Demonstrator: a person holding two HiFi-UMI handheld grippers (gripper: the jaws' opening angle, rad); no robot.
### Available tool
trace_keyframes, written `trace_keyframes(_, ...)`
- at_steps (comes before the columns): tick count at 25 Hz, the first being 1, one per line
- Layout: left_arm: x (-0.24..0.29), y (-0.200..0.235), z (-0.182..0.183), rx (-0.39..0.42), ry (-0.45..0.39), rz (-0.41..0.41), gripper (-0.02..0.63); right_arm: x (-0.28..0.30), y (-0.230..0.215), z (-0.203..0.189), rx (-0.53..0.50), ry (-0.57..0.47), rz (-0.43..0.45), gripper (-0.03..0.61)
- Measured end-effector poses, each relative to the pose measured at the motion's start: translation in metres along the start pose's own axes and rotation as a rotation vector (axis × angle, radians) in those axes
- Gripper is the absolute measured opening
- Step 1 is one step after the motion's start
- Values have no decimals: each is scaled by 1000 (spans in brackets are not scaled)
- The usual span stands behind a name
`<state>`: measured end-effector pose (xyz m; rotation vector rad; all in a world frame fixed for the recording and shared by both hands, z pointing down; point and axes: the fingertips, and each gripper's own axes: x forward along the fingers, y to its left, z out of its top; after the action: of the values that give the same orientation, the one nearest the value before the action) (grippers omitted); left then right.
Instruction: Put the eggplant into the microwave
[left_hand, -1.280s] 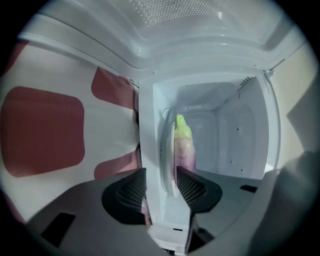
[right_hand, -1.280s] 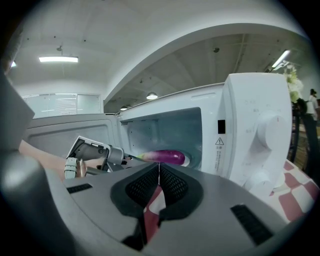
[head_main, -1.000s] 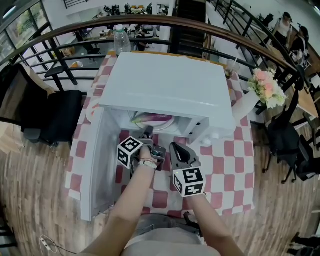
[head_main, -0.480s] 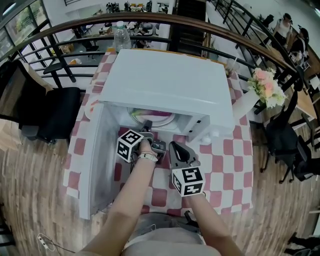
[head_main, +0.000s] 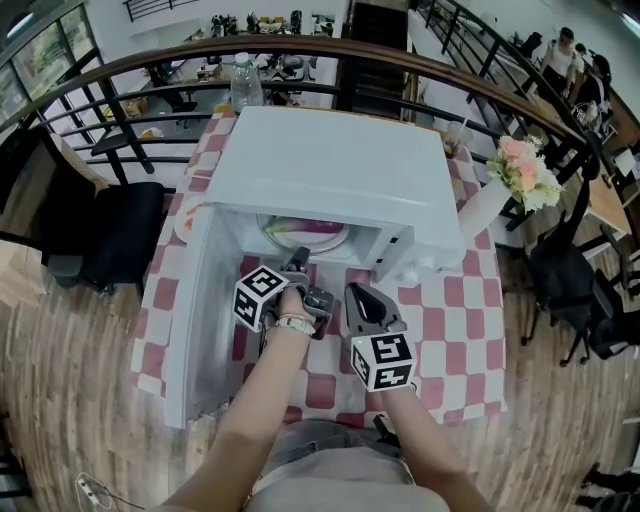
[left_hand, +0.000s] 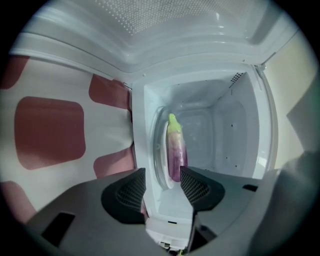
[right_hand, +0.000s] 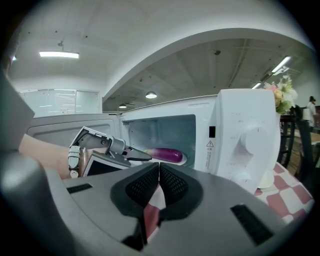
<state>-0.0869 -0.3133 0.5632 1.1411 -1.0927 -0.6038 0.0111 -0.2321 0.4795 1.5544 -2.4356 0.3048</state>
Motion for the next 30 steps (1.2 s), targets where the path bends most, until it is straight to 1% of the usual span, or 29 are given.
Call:
trace_keyframes(3, -10, -8, -9, 14, 21, -27, 199, -8, -3, 6, 2, -14, -12, 26)
trace_keyframes(8, -25, -14, -21, -1, 43, -76, 143, -21, -10, 16, 24, -49, -37, 26)
trace_keyframes(10, -33, -15, -26, 14, 49, -79, 101, -26, -11, 18, 34, -62, -44, 26)
trace_keyframes(11, -37, -17, -28, 26, 53, -83, 63, -29, -11, 19, 39, -67, -48, 26)
trace_keyframes(12, -40, -19, -30, 39, 60, -93, 11, -31, -11, 20, 43, -72, -50, 26)
trace_keyframes(16, -50, -30, -42, 106, 112, -143, 4, -37, -8, 21, 55, -89, -52, 26)
trace_keyframes(18, -54, -34, -48, 159, 138, -157, 4, -42, -7, 23, 69, -118, -55, 25)
trace_keyframes(20, -58, -39, -55, 237, 159, -175, 4, -47, -8, 27, 74, -152, -53, 25)
trace_keyframes(23, -64, -49, -65, 354, 178, -214, 3, -51, -7, 29, 64, -162, -47, 25)
trace_keyframes(28, -76, -63, -79, 492, 177, -291, 3, -59, -7, 30, 64, -173, -45, 25)
trace_keyframes(30, -80, -66, -84, 575, 169, -312, 3, -62, -5, 30, 49, -176, -42, 25)
